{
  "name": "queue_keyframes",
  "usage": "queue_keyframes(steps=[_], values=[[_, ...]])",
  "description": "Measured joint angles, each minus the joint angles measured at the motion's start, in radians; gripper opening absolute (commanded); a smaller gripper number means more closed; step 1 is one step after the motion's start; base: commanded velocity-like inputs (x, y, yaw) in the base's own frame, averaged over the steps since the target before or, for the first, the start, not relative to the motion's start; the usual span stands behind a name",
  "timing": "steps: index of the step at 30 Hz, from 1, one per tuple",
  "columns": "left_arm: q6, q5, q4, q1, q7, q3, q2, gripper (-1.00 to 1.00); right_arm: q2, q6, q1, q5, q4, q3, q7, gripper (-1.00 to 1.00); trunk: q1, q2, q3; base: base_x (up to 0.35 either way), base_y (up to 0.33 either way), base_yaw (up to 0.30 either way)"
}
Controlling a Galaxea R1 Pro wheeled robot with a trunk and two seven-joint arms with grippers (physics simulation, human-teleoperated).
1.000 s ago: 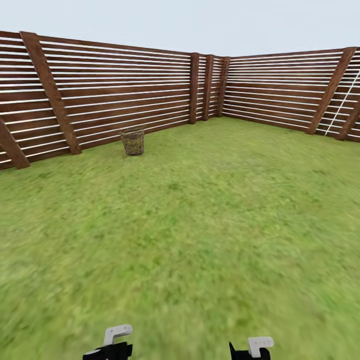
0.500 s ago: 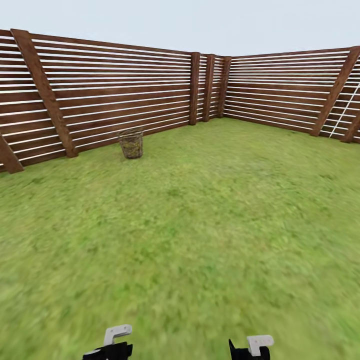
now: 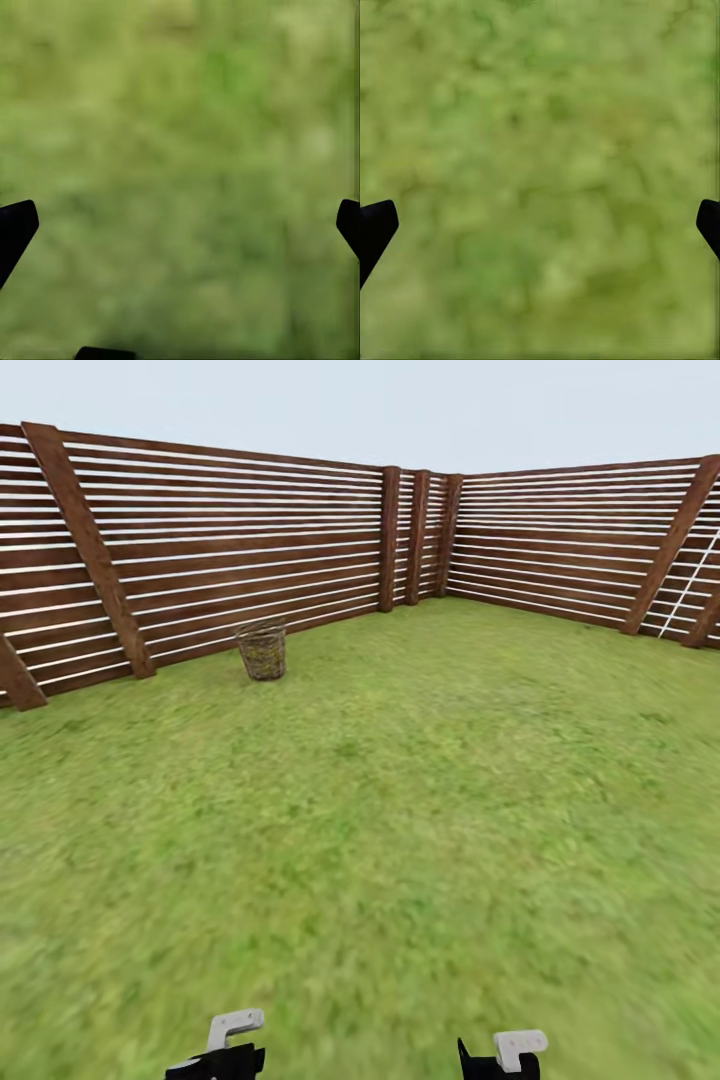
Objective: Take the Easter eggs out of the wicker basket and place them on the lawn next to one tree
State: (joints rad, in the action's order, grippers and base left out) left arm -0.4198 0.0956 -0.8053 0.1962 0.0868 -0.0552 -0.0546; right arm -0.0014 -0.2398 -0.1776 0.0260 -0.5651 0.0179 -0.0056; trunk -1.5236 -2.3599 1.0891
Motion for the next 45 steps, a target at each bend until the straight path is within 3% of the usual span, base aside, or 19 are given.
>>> queue_keyframes(steps=[11,19,25,29,33,35,37,41,45], values=[[-0.001,0.001,0.0,0.0,0.0,-0.001,-0.002,1.0,0.0,0.0,0.0,0.001,0.011,0.0,-0.002,1.0,0.042,0.077,-0.033,0.0,0.0,0.192],[0.0,0.001,0.002,0.0,-0.004,-0.022,-0.003,1.0,-0.003,0.002,0.0,-0.008,0.026,-0.003,-0.002,1.0,0.073,0.133,-0.051,0.0,0.0,0.235],[-0.002,0.001,0.026,0.0,-0.005,-0.017,-0.019,1.0,-0.005,0.008,0.0,-0.005,0.146,-0.004,-0.002,1.0,0.096,0.175,-0.062,0.0,0.0,0.192],[-0.003,0.003,0.046,0.0,-0.005,-0.021,-0.022,1.0,-0.007,0.007,0.0,-0.004,0.177,-0.008,-0.001,1.0,0.111,0.203,-0.07,0.0,0.0,0.19],[-0.003,0.047,0.05,0.0,-0.005,-0.022,-0.023,1.0,-0.007,0.008,0.0,-0.006,0.181,-0.009,-0.002,1.0,0.127,0.231,-0.077,0.0,0.0,0.19],[-0.005,0.094,0.05,0.0,-0.005,-0.02,-0.023,1.0,-0.009,0.007,0.0,-0.006,0.18,-0.01,-0.001,1.0,0.134,0.245,-0.081,0.0,0.0,0.171],[-0.004,0.121,0.052,0.0,-0.005,-0.019,-0.023,1.0,-0.009,0.007,0.0,-0.005,0.179,-0.01,-0.001,1.0,0.142,0.259,-0.086,0.0,0.0,0.08],[-0.002,0.137,0.055,0.0,-0.001,-0.02,-0.017,1.0,-0.01,0.008,0.0,-0.002,0.179,-0.01,0.0,1.0,0.157,0.287,-0.097,0.0,0.0,0.024],[0.005,0.139,0.13,0.0,0.001,-0.023,0.001,1.0,-0.007,0.008,0.0,0.0,0.181,-0.003,-0.001,1.0,0.173,0.315,-0.11,0.0,0.0,0.004]])
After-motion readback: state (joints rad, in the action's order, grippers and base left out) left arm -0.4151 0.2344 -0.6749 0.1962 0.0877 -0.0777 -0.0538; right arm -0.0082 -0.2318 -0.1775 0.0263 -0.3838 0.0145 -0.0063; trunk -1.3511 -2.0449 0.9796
